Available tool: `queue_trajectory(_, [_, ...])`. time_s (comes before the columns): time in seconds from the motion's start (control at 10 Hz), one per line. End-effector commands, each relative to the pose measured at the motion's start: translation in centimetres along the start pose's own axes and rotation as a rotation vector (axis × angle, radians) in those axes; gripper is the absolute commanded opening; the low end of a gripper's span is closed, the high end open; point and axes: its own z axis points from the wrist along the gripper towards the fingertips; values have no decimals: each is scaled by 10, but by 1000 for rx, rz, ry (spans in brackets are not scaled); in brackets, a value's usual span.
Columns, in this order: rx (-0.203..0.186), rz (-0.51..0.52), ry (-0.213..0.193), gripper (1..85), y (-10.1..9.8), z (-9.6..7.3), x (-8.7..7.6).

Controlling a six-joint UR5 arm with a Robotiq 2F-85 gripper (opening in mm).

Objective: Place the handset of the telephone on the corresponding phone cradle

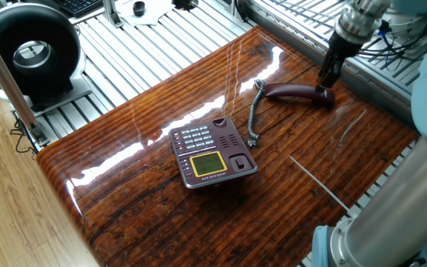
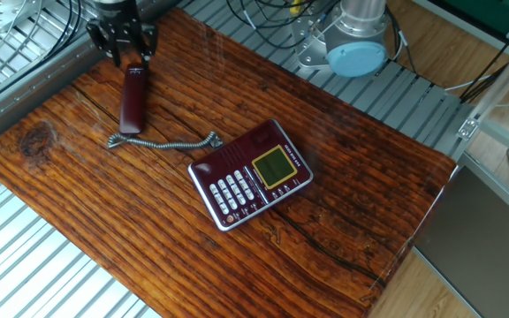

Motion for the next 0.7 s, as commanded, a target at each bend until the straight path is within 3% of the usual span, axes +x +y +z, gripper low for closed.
queue_trajectory(0.0, [5,14,-4,560,1,14,4])
queue_trajectory(0.1, [-4,-8,-18,560,-1,17,0])
queue_trajectory(0.4, [23,-68,-4,567,-19,10,-8])
queue_trajectory(0.5, [18,-69,-11,567,-18,12,-9])
queue_trajectory(0.6, [-10,-70,-20,570,-11,16,-11])
